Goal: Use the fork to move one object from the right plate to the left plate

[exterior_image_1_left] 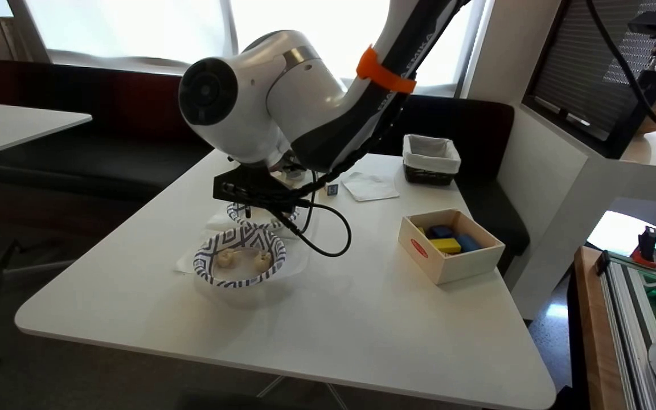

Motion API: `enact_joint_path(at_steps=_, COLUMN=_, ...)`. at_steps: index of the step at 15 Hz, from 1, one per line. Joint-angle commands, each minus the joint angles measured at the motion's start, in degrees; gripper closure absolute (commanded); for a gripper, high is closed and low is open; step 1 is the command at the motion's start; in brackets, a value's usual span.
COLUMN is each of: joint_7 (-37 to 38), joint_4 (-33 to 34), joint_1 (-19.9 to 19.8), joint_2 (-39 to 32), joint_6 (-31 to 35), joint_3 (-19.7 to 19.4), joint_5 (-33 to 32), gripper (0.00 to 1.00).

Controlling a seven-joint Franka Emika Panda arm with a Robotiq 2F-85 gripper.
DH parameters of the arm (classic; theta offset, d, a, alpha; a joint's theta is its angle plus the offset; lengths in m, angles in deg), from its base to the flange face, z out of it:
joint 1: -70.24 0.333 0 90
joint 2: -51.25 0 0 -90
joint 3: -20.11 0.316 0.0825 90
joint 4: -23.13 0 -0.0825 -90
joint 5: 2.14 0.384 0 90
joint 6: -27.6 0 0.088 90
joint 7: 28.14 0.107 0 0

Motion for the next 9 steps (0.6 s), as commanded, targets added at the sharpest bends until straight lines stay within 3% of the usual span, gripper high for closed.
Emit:
enact_joint_path(at_steps=1, joint_7=-2.3, joint_4=0.4, joint_1=-2.0, joint_2=0.0, joint_6=-1.4, joint_3=2.5, joint_5=-1.8, gripper=0.97)
enact_joint_path(at_steps=9, joint_7=-6.6, joint_4=0.5, joint_1=-3.2, joint_2=0.3, joint_6=-1.5, joint_3=3.5, joint_5=-2.0, gripper=0.97)
